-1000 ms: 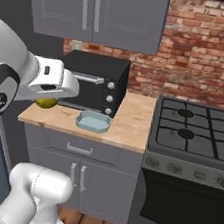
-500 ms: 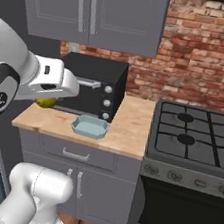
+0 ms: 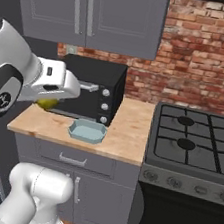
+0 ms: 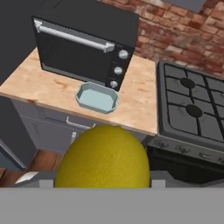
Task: Take the lemon and lemon out of the freezer and place them in the tupperware container on the counter. Then put the tupperware containing the vegetables back in the freezer.
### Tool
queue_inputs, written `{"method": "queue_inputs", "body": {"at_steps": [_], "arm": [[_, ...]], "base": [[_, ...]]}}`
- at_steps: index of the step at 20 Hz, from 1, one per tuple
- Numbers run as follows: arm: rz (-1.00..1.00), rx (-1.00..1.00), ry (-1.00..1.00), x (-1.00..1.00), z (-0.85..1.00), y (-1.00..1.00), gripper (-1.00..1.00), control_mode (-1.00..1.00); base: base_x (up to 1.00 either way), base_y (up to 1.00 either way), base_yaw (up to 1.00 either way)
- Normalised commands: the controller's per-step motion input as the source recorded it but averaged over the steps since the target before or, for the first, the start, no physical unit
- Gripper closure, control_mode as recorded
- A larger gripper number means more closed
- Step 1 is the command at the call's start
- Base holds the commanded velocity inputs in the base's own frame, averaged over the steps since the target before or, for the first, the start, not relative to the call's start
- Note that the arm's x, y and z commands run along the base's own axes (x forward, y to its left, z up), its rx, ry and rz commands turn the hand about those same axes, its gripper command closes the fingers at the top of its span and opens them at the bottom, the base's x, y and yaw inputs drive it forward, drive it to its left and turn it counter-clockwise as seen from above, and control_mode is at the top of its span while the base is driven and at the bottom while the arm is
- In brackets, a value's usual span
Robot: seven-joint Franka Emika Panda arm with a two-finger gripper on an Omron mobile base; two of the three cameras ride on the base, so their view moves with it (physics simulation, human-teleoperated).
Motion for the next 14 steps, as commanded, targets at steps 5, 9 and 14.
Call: {"method": "queue_inputs", "body": {"at_steps": [5, 9, 14], "arm": [[0.06, 0.01, 0.02, 0.31, -0.59, -0.01, 1.00, -1.00], [0.07, 0.01, 0.01, 0.41, -0.70, 0.00, 1.00, -1.00], [0.10, 0.00, 0.09, 0.66, -0.53, 0.01, 1.00, -1.00]], "base": [[0.00, 0.00, 0.00], [0.00, 0.00, 0.00], [0.00, 0.00, 0.00]]}}
